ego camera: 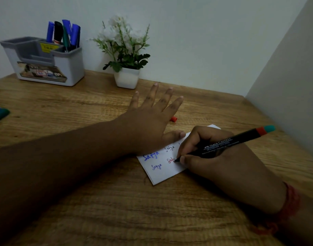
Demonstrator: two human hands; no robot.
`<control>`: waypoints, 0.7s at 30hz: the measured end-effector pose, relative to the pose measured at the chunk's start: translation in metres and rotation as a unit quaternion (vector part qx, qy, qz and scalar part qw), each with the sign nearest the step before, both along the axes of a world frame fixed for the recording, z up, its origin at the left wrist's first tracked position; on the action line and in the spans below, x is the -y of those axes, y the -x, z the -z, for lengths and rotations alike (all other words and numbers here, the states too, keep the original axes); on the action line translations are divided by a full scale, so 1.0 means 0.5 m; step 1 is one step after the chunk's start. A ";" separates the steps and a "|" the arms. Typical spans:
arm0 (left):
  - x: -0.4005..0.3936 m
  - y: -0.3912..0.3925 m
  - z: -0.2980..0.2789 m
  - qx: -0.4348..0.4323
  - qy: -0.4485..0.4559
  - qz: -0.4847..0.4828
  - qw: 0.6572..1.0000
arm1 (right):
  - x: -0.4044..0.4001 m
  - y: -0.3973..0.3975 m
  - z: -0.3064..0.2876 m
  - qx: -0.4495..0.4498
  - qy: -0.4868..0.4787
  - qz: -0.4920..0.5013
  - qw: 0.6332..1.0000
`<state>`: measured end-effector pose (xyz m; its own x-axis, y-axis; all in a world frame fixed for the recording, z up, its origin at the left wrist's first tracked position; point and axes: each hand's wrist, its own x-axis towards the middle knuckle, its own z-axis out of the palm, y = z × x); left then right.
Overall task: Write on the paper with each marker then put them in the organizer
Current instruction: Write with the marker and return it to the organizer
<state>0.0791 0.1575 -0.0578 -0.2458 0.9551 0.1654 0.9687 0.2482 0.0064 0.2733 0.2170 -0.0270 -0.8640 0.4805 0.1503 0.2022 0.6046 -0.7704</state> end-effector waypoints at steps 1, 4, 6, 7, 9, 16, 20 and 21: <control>0.000 0.001 0.002 -0.008 -0.002 -0.002 1.000 | 0.000 0.000 -0.001 -0.001 0.001 0.006 1.000; -0.002 0.004 0.004 -0.012 0.000 -0.005 1.000 | 0.001 0.002 -0.003 -0.003 0.004 0.018 1.000; -0.003 0.005 0.003 -0.007 -0.002 -0.001 1.000 | 0.000 0.002 -0.003 -0.001 0.004 0.018 1.000; -0.003 0.005 0.005 -0.008 -0.002 0.002 1.000 | 0.000 0.002 -0.004 -0.001 0.004 0.019 1.000; -0.005 0.007 0.008 -0.009 -0.005 0.005 1.000 | 0.000 0.001 -0.004 -0.003 0.007 0.023 1.000; -0.006 0.009 0.004 0.046 0.005 0.001 0.999 | -0.006 0.000 -0.003 -0.037 0.030 0.053 0.997; -0.005 0.015 -0.002 0.099 -0.019 0.005 0.995 | -0.016 0.001 -0.009 -0.116 0.062 0.089 0.987; -0.004 0.019 -0.004 0.101 -0.026 0.005 0.995 | -0.019 0.002 -0.010 -0.136 0.061 0.095 0.984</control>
